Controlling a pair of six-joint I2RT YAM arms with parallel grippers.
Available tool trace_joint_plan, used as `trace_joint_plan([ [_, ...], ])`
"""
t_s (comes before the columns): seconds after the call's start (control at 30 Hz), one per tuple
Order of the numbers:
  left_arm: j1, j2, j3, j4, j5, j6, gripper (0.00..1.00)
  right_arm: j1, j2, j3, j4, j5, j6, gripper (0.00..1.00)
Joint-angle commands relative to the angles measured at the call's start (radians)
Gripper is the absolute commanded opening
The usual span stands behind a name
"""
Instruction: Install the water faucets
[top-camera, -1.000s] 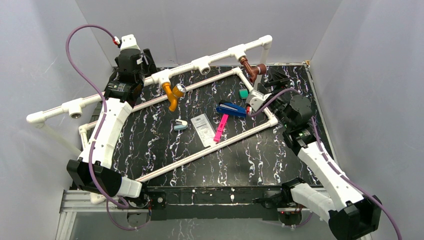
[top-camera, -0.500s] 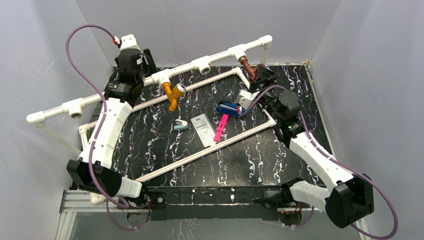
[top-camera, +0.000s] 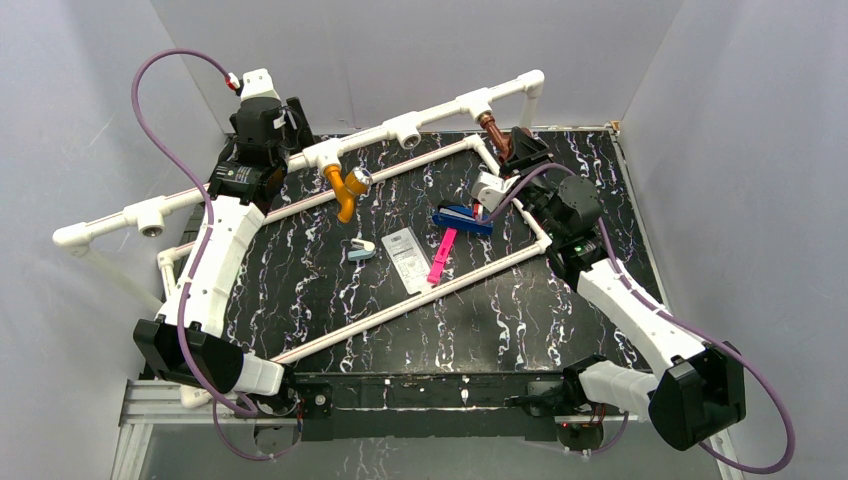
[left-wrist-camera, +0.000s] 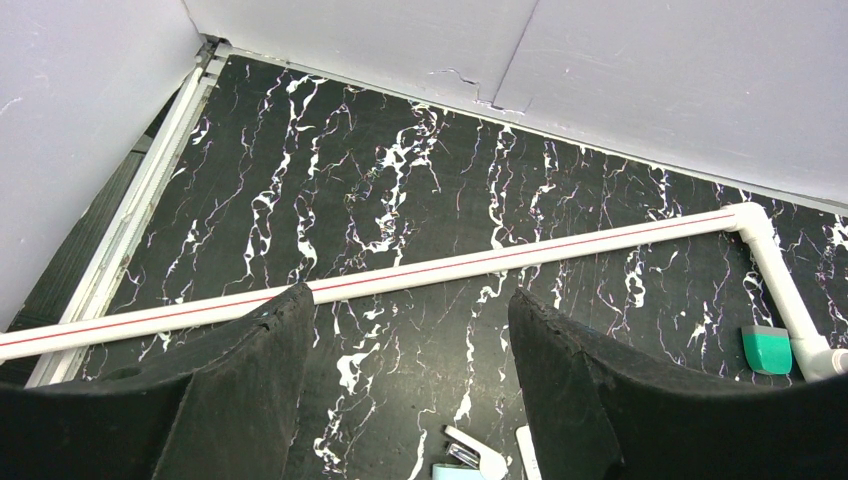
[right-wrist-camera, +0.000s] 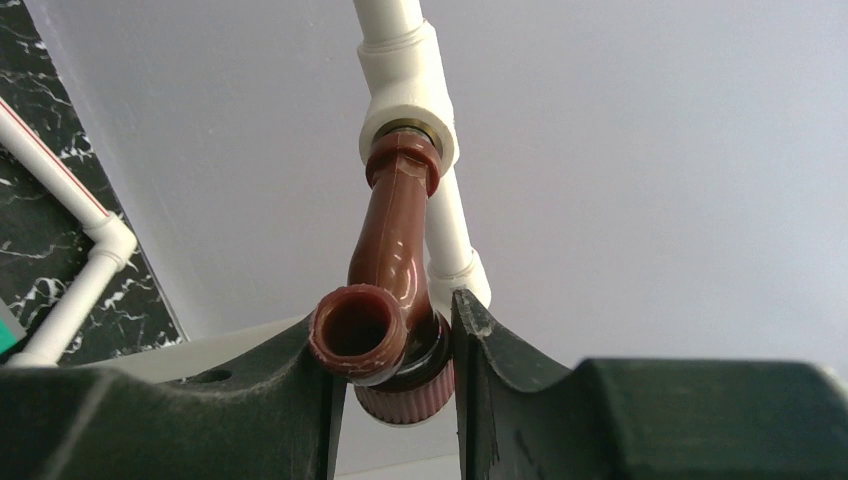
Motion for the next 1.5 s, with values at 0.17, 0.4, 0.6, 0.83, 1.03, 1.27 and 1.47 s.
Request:
trace_joint_plan([
  [0.17,-0.026,0.013,-0.062,-0.221,0.065,0.008,0.69,0.026,0.022,0.056,0.064,0.025,0.1,0.01],
  [0.4,-0.026,0.008,-0.063,-0.22,0.063,0.01,0.69,0.037,0.016,0.08,0.062,0.035,0.328,0.01],
  [0.6,-0.027,0.006,-0.066,-0.22,0.066,0.01,0.69,0.037,-0.003,0.098,0.02,0.014,0.535,0.01],
  [0.83,-0.027,0.004,-0.069,-0.221,0.071,0.01,0.69,0.037,-0.018,0.135,-0.035,0.015,0.802,0.01],
  [1.03,-0.027,0.001,-0.071,-0.219,0.071,0.01,0.69,0.037,-0.023,0.152,-0.056,0.065,1.085,0.01],
  [1.27,-0.026,-0.003,-0.073,-0.217,0.074,0.008,0.69,0.037,-0.024,0.152,-0.026,0.168,1.406,0.01],
  [1.47,-0.027,-0.004,-0.074,-0.216,0.076,0.008,0.69,0.037,-0.021,0.167,-0.008,0.233,1.703,0.01],
])
